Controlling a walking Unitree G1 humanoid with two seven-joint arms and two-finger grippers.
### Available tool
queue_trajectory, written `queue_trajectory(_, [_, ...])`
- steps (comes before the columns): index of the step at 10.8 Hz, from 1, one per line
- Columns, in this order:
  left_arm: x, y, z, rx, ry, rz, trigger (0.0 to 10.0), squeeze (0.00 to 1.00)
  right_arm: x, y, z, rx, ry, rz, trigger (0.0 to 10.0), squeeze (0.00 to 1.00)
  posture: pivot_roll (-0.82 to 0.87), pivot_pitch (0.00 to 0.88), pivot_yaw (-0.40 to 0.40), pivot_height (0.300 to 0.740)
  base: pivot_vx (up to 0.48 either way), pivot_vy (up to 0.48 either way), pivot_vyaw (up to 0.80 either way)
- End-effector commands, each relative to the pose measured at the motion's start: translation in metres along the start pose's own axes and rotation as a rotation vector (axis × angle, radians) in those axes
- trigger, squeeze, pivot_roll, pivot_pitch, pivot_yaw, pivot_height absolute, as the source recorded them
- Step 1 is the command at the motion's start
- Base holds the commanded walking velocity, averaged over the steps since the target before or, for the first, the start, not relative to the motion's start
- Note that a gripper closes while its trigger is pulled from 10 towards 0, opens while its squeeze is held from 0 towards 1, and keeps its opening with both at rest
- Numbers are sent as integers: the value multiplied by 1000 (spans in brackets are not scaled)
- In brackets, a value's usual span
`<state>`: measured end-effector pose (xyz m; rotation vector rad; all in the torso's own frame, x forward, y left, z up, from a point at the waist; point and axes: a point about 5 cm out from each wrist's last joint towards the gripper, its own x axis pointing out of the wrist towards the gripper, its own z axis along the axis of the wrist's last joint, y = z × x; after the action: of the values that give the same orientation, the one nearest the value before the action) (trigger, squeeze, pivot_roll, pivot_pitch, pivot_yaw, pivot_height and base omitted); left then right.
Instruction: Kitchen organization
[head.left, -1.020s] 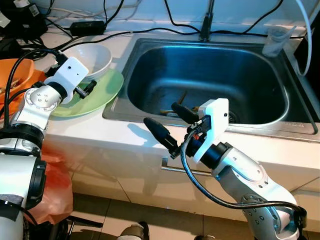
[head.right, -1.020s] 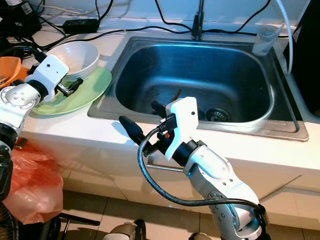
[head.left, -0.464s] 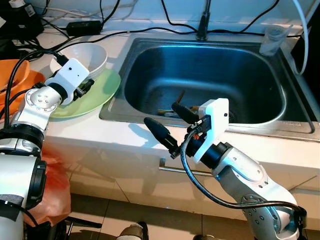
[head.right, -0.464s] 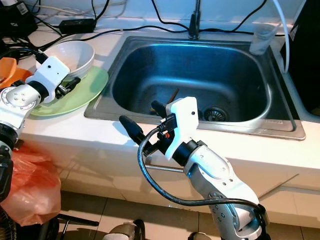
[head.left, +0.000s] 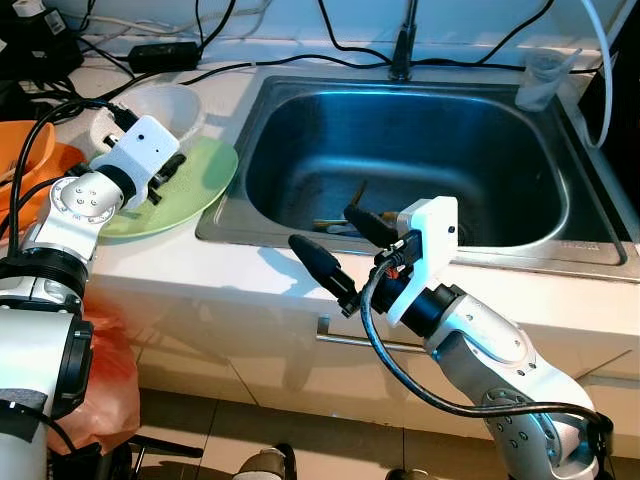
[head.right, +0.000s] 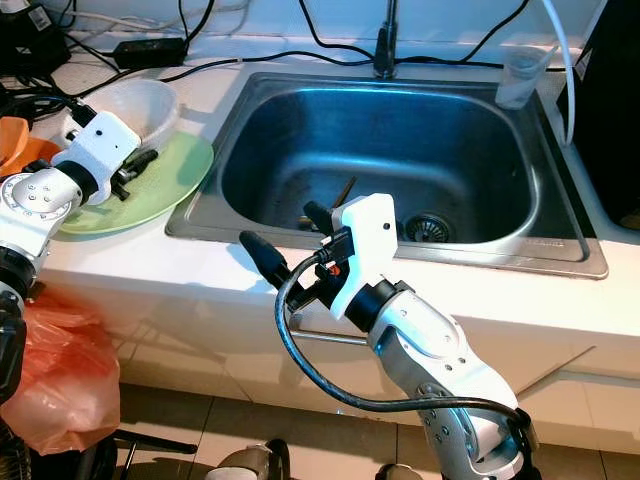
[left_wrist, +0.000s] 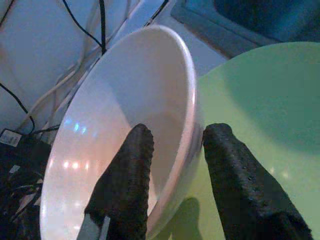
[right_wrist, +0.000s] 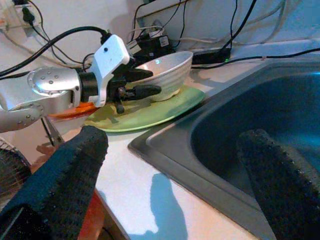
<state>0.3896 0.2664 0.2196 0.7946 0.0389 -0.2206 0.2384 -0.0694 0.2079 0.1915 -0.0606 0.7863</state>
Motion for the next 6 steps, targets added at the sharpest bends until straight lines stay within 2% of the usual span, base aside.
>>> queue_trajectory(1, [-1,4,1,-1,-4,11,0,0,0,0,0,1,-2,-4,10000,0,29,132,75,740,0,0,0])
queue_trajectory(2, [-1,4,2,3,-10,18,0,0,0,0,-1,1,-1,-6,10000,0,30,132,73,740,0,0,0])
queue_trajectory(3, [0,9,7,33,-37,74,0,0,0,-1,-1,0,-1,-9,10000,0,29,130,71,740,0,0,0])
queue_trajectory(6, [1,12,17,33,-108,129,0,0,2,-4,0,-8,-1,-9,10000,0,30,119,65,740,0,0,0])
